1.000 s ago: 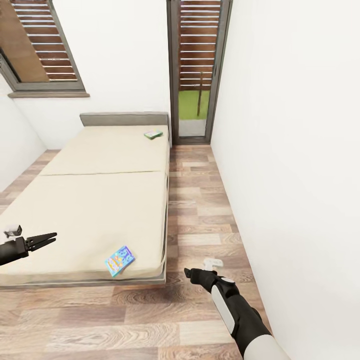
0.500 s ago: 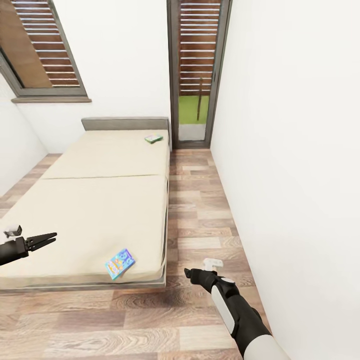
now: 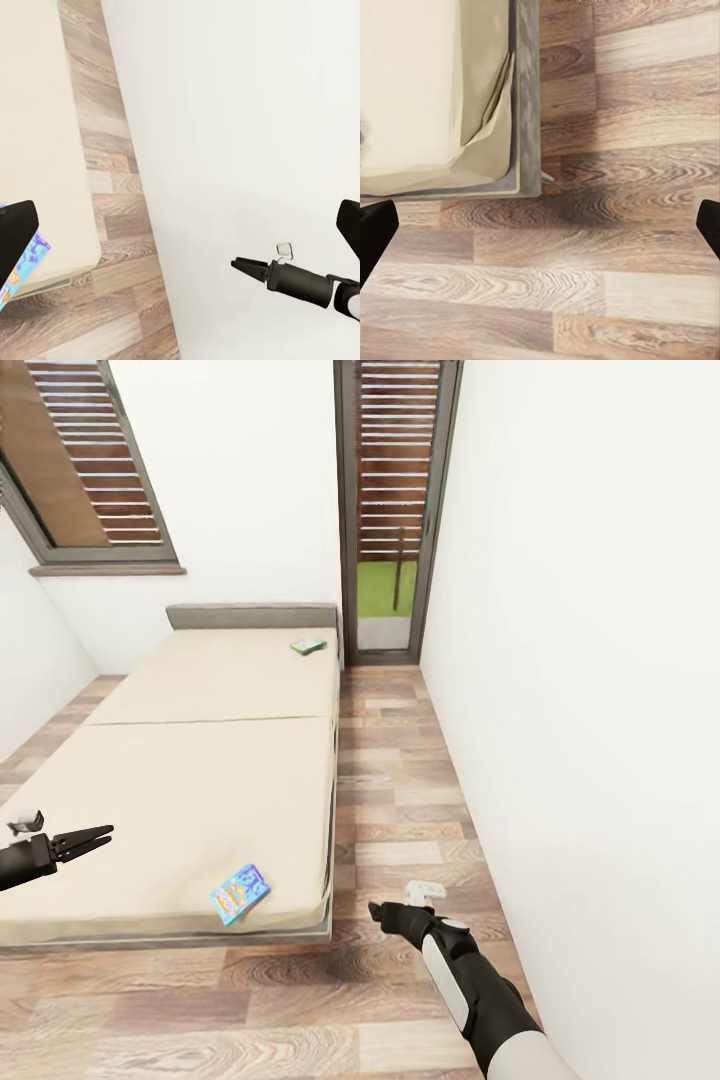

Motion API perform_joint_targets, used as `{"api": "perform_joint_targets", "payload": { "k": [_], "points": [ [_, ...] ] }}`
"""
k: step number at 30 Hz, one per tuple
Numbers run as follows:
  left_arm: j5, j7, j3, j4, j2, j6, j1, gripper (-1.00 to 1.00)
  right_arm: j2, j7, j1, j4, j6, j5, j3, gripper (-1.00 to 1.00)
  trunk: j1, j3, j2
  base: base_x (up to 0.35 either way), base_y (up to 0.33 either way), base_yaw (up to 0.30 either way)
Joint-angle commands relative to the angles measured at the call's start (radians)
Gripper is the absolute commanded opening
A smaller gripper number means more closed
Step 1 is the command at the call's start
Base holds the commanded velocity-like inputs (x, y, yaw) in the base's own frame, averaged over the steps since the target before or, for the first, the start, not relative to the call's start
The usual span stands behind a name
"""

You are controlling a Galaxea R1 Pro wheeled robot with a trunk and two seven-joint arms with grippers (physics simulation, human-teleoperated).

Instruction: Put all the toys in the child's room - the three board games (two on the bed and one on the table), the two jigsaw puzzles on the table, and the tennis ball on the table - inside the toy box on the table in the child's room.

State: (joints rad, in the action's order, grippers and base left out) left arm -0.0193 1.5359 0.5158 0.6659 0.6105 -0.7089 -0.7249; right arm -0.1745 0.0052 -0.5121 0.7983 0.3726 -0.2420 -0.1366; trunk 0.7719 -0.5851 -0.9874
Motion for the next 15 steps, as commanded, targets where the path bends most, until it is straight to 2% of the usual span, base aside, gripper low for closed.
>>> {"api": "perform_joint_targets", "payload": {
  "k": [1, 15],
  "points": [
    [-0.002, 0.005, 0.0, 0.0, 0.0, -0.011, -0.001, 1.0, 0.0, 0.001, 0.0, 0.001, 0.005, -0.002, 0.0, 1.0, 0.0, 0.001, -0.001, 0.0, 0.0, 0.0],
    [-0.002, 0.004, 0.0, 0.0, 0.0, -0.011, -0.001, 1.0, 0.0, -0.001, 0.0, -0.001, 0.005, -0.001, 0.0, 1.0, 0.0, 0.024, -0.001, 0.0, 0.0, 0.0]
  ]
}}
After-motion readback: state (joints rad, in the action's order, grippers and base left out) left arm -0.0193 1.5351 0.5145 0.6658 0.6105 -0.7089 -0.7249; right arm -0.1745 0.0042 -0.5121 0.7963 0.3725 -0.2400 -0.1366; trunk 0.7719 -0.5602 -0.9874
